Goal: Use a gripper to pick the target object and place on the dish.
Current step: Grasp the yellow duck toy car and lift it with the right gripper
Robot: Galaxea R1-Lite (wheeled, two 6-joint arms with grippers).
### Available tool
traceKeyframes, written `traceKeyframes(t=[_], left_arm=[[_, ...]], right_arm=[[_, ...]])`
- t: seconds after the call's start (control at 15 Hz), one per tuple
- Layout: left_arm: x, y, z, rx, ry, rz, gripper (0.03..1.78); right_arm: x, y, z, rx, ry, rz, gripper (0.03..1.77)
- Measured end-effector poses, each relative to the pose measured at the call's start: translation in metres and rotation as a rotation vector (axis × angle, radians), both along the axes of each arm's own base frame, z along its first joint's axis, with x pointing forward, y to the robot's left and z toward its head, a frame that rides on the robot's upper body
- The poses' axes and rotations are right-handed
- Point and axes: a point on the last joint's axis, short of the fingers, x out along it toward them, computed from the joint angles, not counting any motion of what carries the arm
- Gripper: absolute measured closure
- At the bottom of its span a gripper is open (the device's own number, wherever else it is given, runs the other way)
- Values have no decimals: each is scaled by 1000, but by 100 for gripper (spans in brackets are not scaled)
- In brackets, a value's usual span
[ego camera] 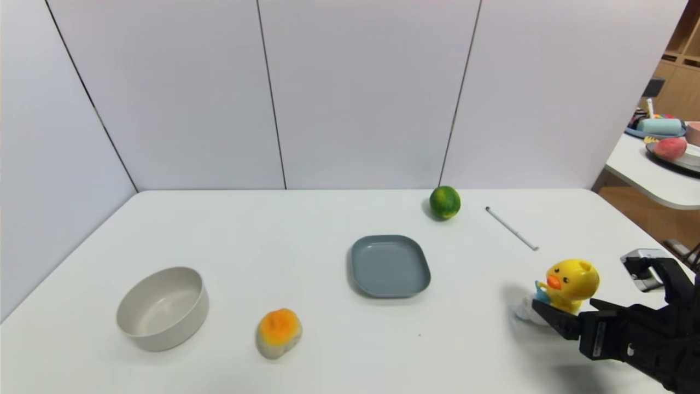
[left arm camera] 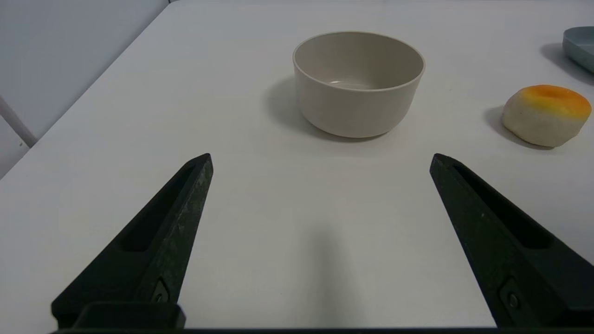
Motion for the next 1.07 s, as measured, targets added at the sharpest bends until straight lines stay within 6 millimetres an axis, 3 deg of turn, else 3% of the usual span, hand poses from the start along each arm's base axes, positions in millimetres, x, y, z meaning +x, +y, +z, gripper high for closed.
traceKeyframes(t=[1.07], left_arm=[[0, 0, 0, 0, 0, 0, 12]], right_arm=[[4, -3, 0, 26, 2, -27, 9]])
